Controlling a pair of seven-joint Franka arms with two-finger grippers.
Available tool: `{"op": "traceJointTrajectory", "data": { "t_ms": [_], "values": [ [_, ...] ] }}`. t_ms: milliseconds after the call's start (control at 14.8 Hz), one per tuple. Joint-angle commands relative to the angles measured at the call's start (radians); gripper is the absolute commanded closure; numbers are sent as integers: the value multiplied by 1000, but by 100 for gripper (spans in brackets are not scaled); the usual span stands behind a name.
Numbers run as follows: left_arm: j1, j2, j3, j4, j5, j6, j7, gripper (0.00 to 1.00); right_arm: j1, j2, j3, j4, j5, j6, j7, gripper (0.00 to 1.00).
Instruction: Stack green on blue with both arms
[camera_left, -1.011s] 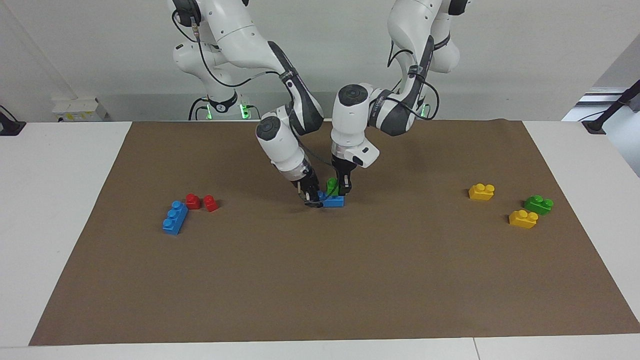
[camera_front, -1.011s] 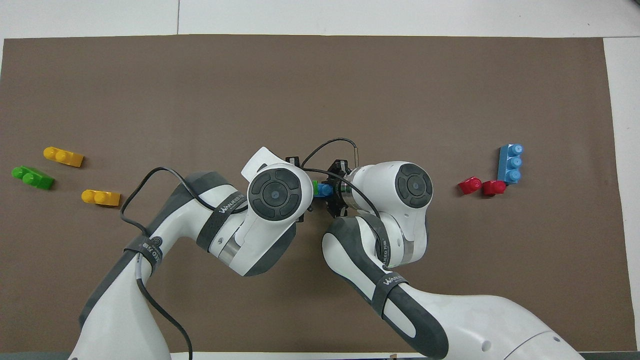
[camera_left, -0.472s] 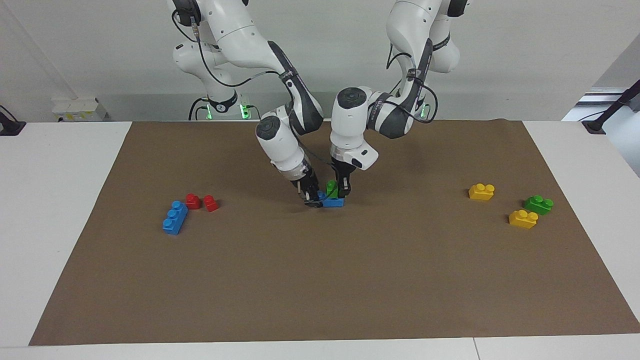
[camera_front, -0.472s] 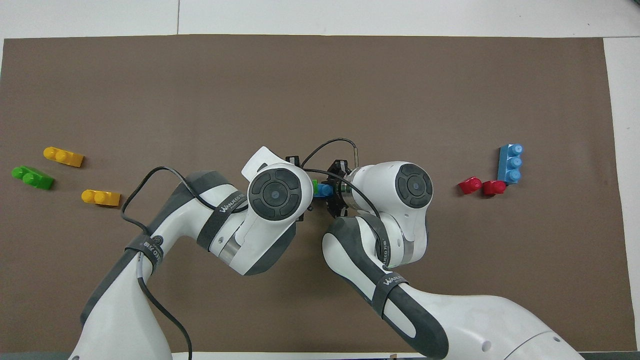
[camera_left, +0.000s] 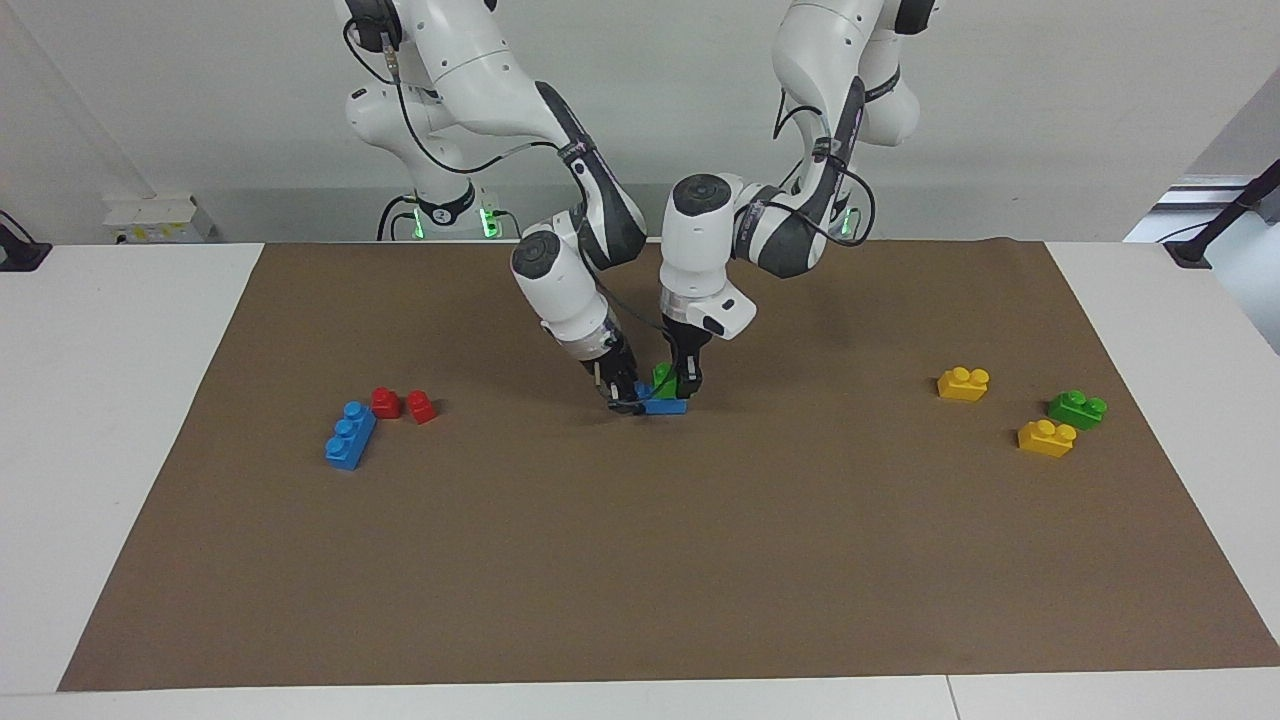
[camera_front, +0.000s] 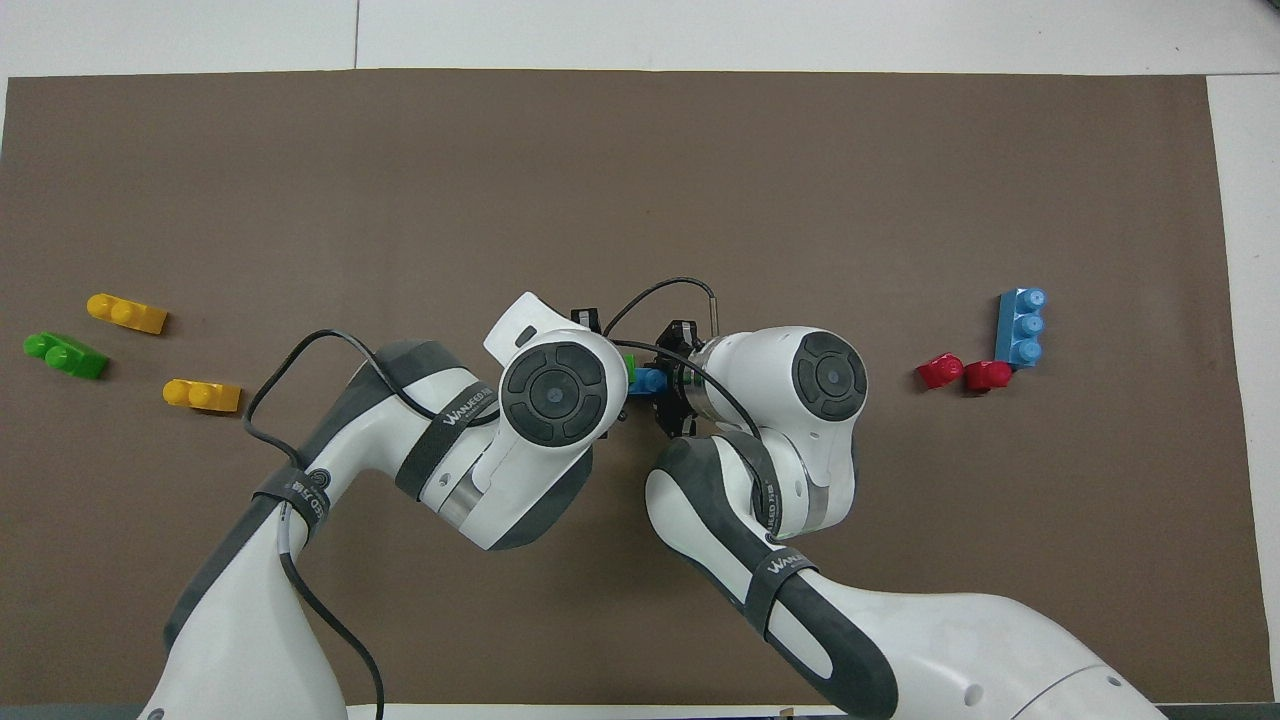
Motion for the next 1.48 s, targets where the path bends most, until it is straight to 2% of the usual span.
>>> {"op": "traceJointTrajectory", "data": {
  "t_ms": [0, 337, 943, 1011, 1078, 1348, 1415],
  "values": [
    [-15, 35, 13, -24, 35, 52, -33, 100, -8, 0, -1, -51, 30, 28, -54, 100],
    [-49, 26, 15, -57, 37, 31, -47, 100, -10, 0, -1, -51, 28, 28, -54, 100],
    [-36, 26, 18, -57, 54, 29, -64, 100, -13, 0, -1, -55, 30, 26, -71, 100],
    [-33, 26, 16, -54, 86, 28, -56, 82, -13, 0, -1, -55, 30, 28, -71, 100],
    [-32, 26, 16, -51, 92, 28, -54, 1, -15, 0, -1, -54, 30, 26, -70, 100],
    [-20, 11, 15, -53, 94, 20, -48, 0, -19, 0, -1, -52, 51, 23, -68, 100],
    [-18, 0, 15, -54, 94, 8, -41, 0, -19, 0, -1, -49, 65, 22, -71, 88]
  ]
}}
